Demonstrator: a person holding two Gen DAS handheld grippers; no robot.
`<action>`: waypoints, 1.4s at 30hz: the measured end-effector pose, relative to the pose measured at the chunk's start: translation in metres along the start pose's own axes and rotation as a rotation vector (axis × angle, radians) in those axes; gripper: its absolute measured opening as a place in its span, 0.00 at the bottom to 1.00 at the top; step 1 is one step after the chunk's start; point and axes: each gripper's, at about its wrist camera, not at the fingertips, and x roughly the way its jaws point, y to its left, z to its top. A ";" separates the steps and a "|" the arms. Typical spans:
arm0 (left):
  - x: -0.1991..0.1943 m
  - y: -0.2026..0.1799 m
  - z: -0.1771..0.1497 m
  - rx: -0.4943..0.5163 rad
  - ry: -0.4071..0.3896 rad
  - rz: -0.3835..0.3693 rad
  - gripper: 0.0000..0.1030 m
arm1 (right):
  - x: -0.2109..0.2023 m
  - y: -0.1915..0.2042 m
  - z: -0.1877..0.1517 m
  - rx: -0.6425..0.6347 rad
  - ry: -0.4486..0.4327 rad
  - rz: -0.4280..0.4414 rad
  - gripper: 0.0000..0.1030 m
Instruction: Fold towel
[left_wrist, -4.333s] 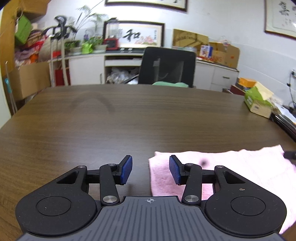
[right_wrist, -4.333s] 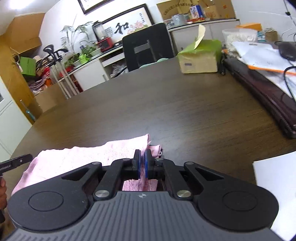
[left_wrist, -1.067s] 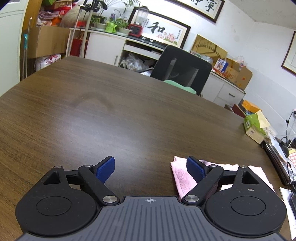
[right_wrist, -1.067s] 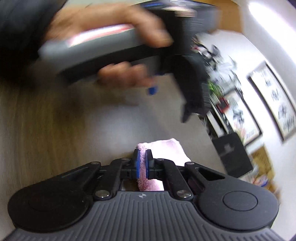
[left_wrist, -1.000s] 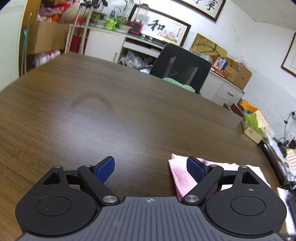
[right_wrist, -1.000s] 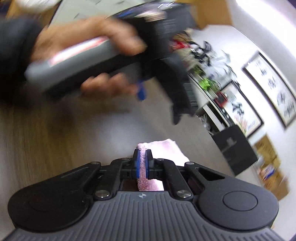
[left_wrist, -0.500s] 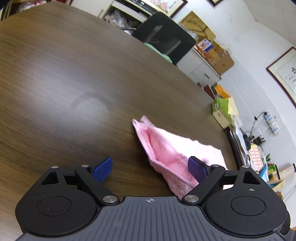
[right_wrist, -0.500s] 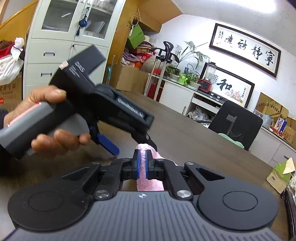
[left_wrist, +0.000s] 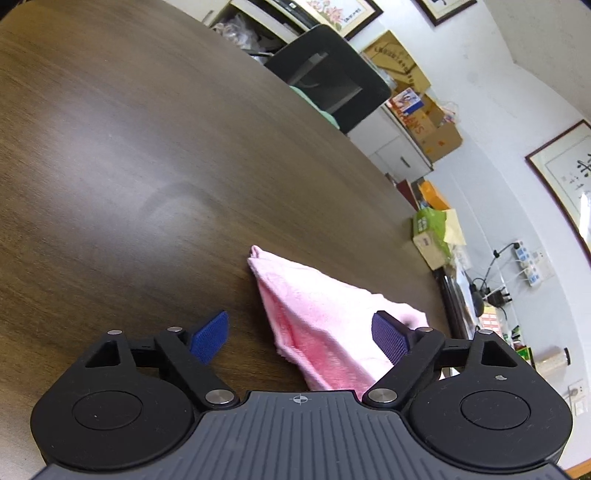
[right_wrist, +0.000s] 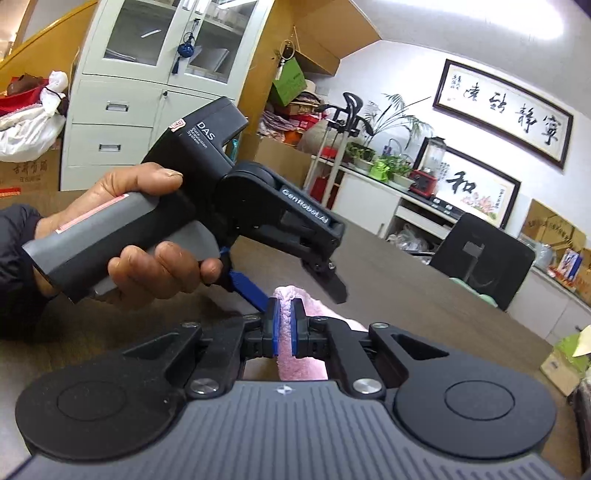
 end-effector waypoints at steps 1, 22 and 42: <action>0.001 -0.001 0.000 0.006 0.002 -0.005 0.83 | 0.000 0.000 -0.001 0.003 -0.004 0.003 0.06; 0.029 -0.005 0.012 -0.004 0.013 0.045 0.06 | -0.009 -0.009 -0.012 0.053 -0.039 0.008 0.07; -0.054 -0.055 0.030 0.085 -0.210 0.090 0.06 | -0.019 -0.060 0.001 0.469 -0.139 0.200 0.07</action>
